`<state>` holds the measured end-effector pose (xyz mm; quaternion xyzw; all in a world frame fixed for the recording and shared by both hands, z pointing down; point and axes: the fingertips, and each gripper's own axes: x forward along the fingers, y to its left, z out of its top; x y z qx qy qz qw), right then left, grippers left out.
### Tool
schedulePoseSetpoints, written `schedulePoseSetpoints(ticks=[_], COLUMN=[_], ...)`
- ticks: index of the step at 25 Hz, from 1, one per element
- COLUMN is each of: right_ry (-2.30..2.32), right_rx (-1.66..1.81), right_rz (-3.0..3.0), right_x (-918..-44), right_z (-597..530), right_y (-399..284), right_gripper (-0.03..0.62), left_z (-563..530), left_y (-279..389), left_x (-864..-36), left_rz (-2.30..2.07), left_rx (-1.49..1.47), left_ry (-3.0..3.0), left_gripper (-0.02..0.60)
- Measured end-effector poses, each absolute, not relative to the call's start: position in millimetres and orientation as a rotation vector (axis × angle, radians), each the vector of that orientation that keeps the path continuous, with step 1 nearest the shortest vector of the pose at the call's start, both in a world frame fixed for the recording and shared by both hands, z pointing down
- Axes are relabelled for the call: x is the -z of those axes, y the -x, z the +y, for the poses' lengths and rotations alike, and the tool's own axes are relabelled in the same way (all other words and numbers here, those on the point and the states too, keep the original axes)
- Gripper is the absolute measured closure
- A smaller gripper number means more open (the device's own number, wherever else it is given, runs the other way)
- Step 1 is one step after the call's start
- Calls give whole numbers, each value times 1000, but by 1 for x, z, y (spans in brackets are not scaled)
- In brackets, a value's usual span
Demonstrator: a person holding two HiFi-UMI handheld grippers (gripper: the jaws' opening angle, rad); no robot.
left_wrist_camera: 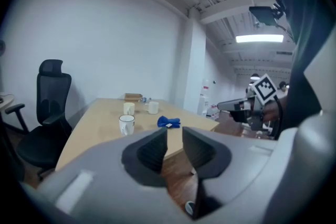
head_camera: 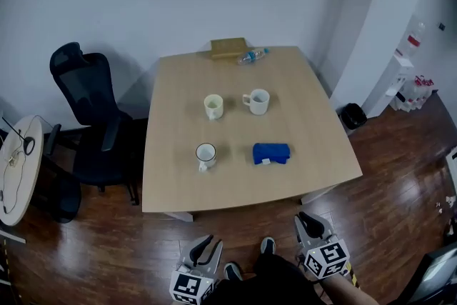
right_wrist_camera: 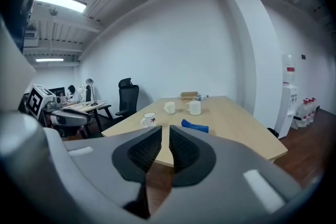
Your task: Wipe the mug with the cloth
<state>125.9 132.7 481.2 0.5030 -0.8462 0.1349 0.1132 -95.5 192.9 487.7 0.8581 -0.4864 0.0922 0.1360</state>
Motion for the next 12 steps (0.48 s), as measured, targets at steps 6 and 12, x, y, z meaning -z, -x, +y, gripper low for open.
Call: schedulePoseSetpoints(ticks=[6, 12], right_ry=[-1420, -1376], right_rx=[-385, -358], right_rz=[-2559, -2614], right_x=[-469, -454], right_z=[149, 146], right_y=[-117, -129], right_gripper=[548, 553], left_z=[204, 202], left_y=[89, 69], left_x=[-474, -468], left_rz=[-1467, -1518], left_rx=[-213, -197], left_ry=[-2456, -2409], left_gripper=[497, 500])
